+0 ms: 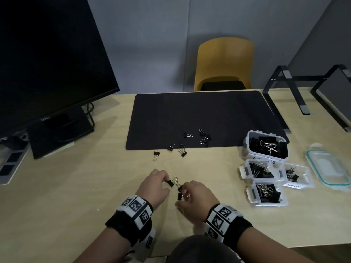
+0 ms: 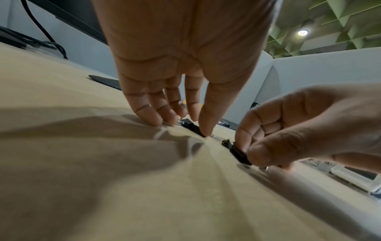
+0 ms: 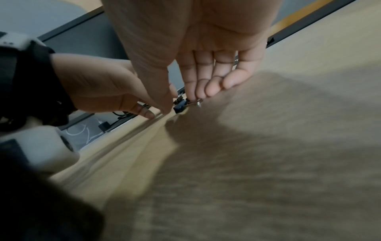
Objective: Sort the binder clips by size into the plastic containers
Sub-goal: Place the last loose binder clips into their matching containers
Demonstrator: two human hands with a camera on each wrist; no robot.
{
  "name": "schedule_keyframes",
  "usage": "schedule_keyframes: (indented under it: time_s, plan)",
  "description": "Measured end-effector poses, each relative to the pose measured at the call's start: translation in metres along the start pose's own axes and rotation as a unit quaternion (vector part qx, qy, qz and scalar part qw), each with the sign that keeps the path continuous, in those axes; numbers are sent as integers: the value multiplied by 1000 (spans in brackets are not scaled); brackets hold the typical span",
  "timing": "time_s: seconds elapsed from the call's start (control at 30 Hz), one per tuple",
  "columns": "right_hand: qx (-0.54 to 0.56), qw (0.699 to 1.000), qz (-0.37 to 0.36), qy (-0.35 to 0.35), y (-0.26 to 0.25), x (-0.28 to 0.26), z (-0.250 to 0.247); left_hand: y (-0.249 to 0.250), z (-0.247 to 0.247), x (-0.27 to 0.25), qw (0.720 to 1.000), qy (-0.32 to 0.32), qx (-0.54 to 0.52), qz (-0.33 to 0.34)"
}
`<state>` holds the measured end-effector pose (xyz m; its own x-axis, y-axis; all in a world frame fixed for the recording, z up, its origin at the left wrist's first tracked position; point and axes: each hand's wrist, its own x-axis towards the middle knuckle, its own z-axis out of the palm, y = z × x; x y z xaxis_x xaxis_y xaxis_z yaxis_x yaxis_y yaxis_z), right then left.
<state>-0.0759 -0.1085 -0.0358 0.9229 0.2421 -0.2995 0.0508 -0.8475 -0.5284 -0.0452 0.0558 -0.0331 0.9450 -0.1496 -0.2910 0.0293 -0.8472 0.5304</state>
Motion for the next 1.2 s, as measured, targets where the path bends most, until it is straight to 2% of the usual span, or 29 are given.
schedule_keyframes:
  time_s: [0.17,0.27,0.47,0.67,0.87,1.0,1.2]
  plan:
    - [-14,999,7,42,-4,4,7,-1,2,4,1000,0,-4,6]
    - [-2,999,14,42,0,4,5,-2,2,4,1000,10,-6,4]
    - [103,992,63,42,12,1,-7,-1,3,2,999,12,1,50]
    - [176,979,85,63,22,-1,-14,10,6,7,985,-9,97,142]
    - [183,978,83,63,29,-1,-20,23,8,14,971,-25,155,177]
    - [179,979,67,75,35,-7,-33,34,14,17,967,-37,185,174]
    - [151,976,63,141,61,-31,-80,74,23,19,984,-14,87,155]
